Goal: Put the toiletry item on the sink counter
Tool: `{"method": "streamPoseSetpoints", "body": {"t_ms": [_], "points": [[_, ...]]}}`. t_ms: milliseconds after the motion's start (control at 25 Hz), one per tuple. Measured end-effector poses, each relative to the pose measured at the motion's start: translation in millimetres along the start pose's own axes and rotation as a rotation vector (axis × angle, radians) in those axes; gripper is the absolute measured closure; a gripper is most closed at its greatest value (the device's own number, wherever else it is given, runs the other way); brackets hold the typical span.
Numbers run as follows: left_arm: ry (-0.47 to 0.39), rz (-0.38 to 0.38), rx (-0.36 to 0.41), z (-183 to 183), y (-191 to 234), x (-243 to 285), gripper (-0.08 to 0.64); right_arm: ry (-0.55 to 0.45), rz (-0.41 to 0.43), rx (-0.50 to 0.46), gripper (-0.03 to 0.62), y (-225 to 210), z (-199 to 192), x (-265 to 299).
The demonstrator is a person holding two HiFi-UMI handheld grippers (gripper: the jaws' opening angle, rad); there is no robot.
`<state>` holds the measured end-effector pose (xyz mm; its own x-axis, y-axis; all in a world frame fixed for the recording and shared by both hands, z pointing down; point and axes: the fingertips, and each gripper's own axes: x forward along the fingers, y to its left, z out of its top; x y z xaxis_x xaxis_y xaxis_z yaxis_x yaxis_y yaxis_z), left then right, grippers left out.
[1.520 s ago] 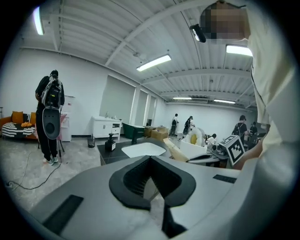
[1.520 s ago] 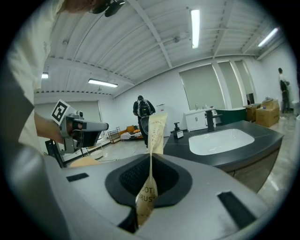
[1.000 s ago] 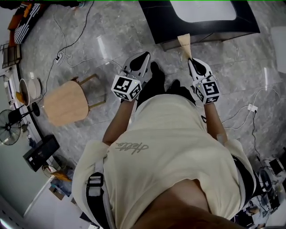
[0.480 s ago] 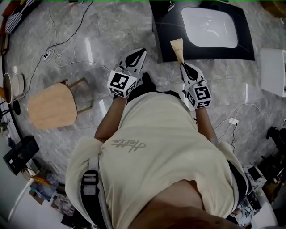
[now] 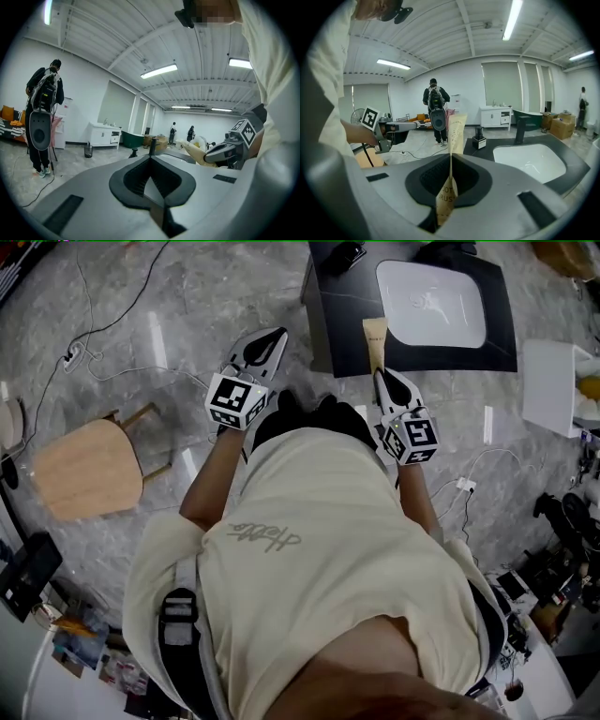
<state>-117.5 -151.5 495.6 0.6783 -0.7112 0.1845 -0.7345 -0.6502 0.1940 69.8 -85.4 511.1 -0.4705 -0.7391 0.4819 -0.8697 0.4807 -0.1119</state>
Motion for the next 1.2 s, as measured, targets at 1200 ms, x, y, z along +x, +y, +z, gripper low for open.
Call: {"method": "streamPoseSetpoints", "body": {"t_ms": [1200], "points": [[0.039, 0.237, -0.085, 41, -2, 104, 0.557, 0.093, 0.318, 0.105, 0.586, -111, -17, 105]]}}
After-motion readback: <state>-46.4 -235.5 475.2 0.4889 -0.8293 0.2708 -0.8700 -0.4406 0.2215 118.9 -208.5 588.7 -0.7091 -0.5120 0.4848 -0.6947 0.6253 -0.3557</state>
